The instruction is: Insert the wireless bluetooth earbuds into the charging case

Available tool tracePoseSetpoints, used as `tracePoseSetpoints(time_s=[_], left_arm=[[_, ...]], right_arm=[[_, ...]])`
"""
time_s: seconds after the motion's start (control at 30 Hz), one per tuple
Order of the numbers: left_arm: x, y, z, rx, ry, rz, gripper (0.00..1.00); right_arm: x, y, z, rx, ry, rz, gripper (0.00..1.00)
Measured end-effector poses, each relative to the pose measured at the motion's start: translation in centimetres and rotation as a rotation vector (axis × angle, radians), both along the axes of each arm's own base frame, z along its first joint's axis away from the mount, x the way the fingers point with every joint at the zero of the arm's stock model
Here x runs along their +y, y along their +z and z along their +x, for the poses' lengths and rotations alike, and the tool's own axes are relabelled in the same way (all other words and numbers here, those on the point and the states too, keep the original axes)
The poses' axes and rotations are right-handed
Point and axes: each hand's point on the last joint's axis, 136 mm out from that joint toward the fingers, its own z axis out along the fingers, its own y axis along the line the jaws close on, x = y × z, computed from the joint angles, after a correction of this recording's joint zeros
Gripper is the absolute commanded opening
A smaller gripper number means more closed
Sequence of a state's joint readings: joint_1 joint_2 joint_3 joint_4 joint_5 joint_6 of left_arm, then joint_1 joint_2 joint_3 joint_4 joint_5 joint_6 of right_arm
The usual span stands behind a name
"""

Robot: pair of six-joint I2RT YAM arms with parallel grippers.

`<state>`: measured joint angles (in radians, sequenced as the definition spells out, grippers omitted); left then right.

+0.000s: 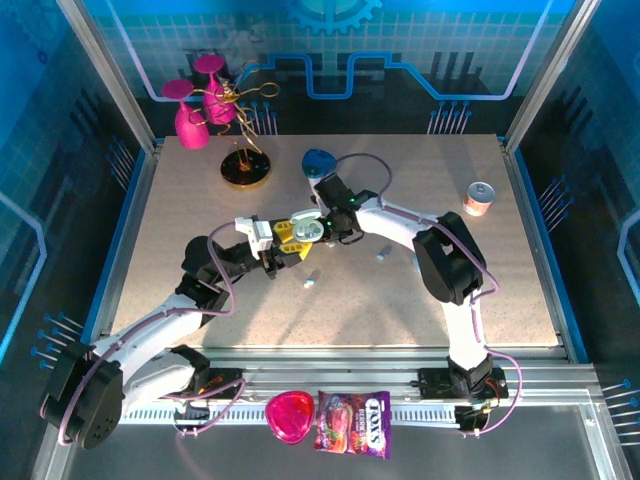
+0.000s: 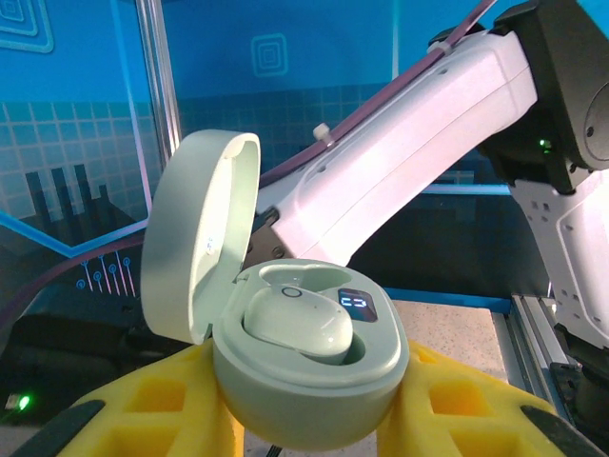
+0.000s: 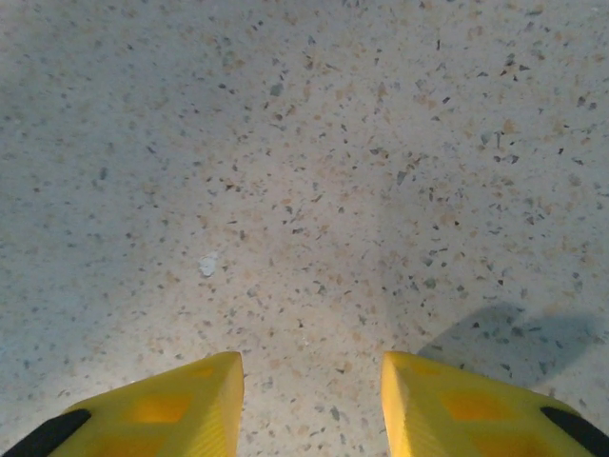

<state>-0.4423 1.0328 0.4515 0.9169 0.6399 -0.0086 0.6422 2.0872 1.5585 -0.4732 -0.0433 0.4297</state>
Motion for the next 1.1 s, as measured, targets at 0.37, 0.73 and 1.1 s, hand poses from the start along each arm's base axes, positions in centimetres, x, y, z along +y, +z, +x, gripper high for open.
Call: tracePoseSetpoints(time_s=[0.37, 0.73, 1.1], left_arm=[[0.0, 0.0, 0.0, 0.001, 0.0, 0.0, 0.32], [0.0, -0.2, 0.0, 0.007, -0.001, 0.003, 0.32], [0.0, -0.2, 0.0, 0.007, -0.003, 0.004, 0.32]], right_arm=[[-0.3, -2.1, -0.4, 0.023, 0.054, -0.119, 0.49], [-0.2, -2.6, -0.8, 0.04, 0.1, -0.144, 0.5], [1.0, -2.8, -4.0, 0.08, 0.22, -0.191, 0.5]])
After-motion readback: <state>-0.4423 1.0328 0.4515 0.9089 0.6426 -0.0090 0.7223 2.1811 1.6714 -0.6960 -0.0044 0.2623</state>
